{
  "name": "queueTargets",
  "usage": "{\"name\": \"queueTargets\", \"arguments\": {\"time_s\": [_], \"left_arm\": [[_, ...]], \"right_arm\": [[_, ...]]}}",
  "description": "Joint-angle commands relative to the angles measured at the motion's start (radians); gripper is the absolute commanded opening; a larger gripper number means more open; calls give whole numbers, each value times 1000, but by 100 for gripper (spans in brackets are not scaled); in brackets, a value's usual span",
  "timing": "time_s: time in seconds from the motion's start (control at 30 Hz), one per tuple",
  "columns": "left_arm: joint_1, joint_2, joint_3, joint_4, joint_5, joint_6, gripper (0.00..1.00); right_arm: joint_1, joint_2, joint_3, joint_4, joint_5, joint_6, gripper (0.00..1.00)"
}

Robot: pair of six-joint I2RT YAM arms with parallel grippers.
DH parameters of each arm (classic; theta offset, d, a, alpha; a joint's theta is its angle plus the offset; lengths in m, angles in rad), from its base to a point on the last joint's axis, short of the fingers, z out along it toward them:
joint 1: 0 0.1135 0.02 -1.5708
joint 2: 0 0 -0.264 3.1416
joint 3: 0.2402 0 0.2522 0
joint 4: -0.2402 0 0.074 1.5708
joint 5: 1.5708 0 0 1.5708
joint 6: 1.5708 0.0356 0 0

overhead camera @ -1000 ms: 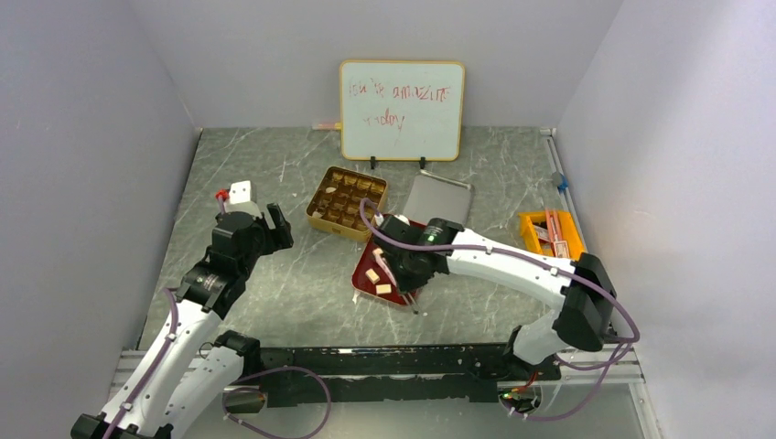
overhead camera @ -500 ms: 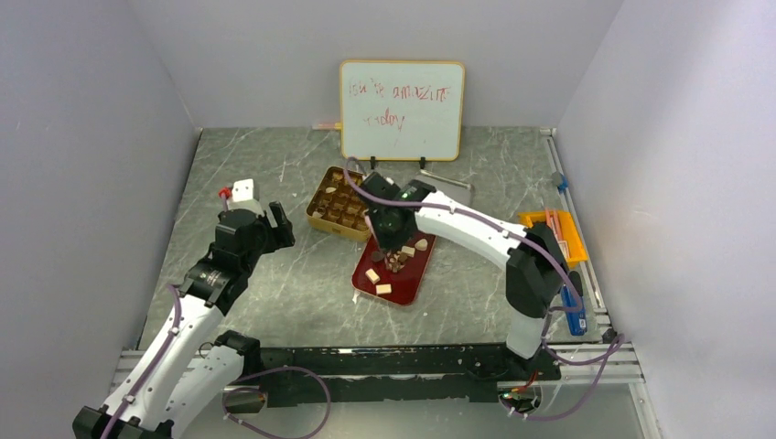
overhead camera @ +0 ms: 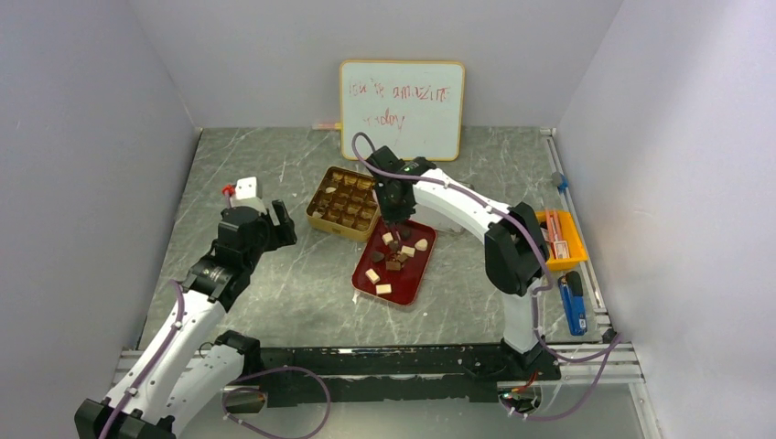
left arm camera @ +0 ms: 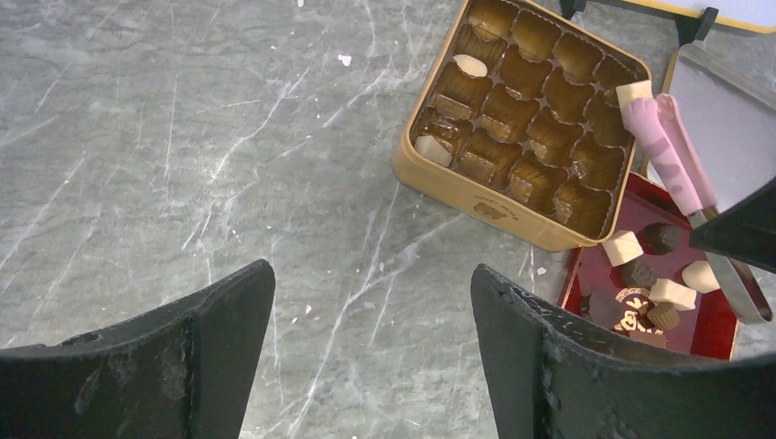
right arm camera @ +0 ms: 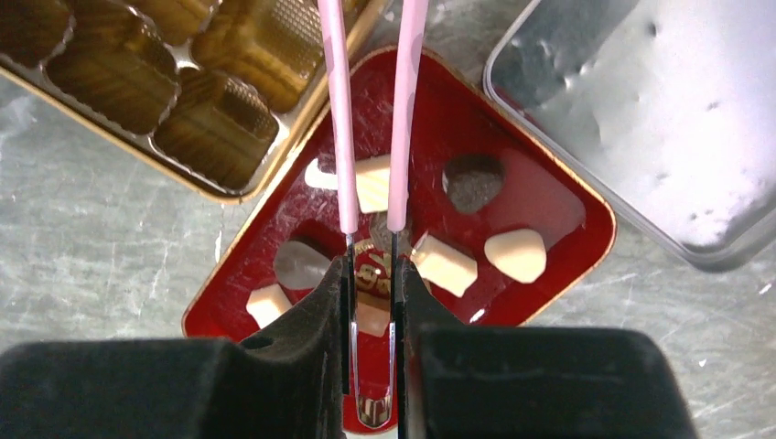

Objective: Pack the chocolate
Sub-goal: Place the fake chocolate in the packing box.

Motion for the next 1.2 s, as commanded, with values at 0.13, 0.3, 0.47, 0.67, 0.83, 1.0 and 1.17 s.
{"name": "queueTargets", "arguments": {"time_s": [0.13,0.3,0.47,0.67,0.83,1.0,1.17], "left_arm": [[-4,0,21,48,22,15,83],[-4,0,19,47,19,22,83],[-3,9,22,50,20,28,83],[-3,20,24,53,17,33,84],[-4,20,21,52,15,31,84],[-3,25,24,54,16,31,84],[-3,32,32,54,16,28,84]], "right_arm": [[-25,62,137,30,-2,-37,0],[-33,84,166,29,-6,-40,0],[-42,102,183,24,-11,-43,0],[-48,108,183,26,-13,-46,0],[-57,110,182,25,-12,-48,15],[-64,111,191,26,-15,-51,21],[-69,108,193,27,-25,-55,29]]}}
